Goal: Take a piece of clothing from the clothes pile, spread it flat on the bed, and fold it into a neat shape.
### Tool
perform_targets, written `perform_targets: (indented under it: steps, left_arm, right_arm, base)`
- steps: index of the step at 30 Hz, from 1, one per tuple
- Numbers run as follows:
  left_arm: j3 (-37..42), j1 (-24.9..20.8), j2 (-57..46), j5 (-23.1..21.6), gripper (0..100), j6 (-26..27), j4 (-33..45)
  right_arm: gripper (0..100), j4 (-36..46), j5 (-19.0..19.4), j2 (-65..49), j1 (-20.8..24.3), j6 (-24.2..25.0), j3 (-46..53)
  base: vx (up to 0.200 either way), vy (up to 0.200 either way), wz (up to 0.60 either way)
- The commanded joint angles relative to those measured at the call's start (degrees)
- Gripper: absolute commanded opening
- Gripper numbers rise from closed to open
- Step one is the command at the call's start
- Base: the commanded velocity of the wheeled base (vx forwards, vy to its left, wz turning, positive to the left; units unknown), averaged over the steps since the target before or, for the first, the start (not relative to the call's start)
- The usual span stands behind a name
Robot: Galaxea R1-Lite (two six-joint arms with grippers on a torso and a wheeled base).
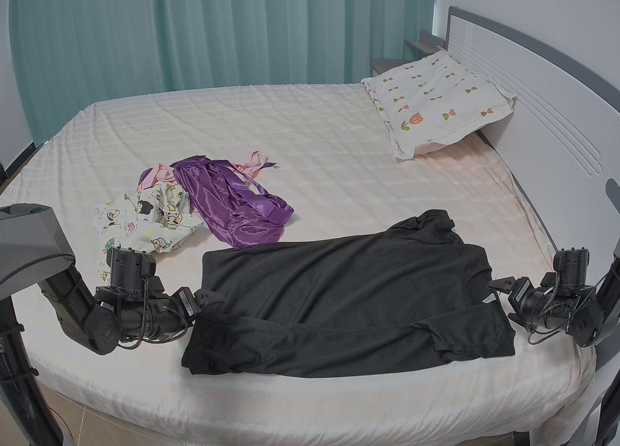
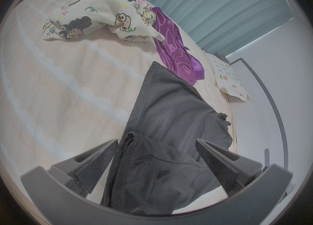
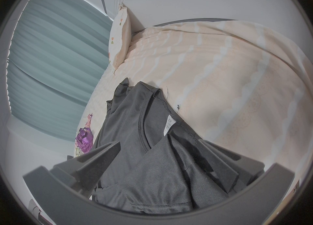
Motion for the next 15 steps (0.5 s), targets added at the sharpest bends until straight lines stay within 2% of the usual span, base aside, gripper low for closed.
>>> perform_targets:
  steps: [1,6,7,12,15]
  left_arm:
    - [-0.54,-0.04,2.35,0.10,100,-0.01,-0.62]
    - [-1.15,-0.04,3.76,0.27,100,-0.10,-1.68]
    - [-1.24,-0.04,4.46,0.27,0,-0.19,-2.29]
    - [-1.15,0.05,5.07,1.85,0,-0.54,-4.14]
    - [0.52,-0.04,4.46,6.34,0,-2.47,-4.05]
  right_arm:
    - [100,0.00,0.02,0.04,0.03,-0.20,0.19]
    - [100,0.00,0.02,0.04,0.03,-0.20,0.10]
    - [100,0.00,0.02,0.22,0.03,-0.29,0.10]
    - [100,0.00,-0.07,0.04,0.03,-0.29,0.19]
    - [100,0.00,-0.16,-0.04,0.03,-1.52,0.89]
  base:
    - [0.000,0.000,0.00]
    - [0.000,0.000,0.00]
    - [0.000,0.000,0.00]
    - [0.000,0.000,0.00]
    - [0.000,0.000,0.00]
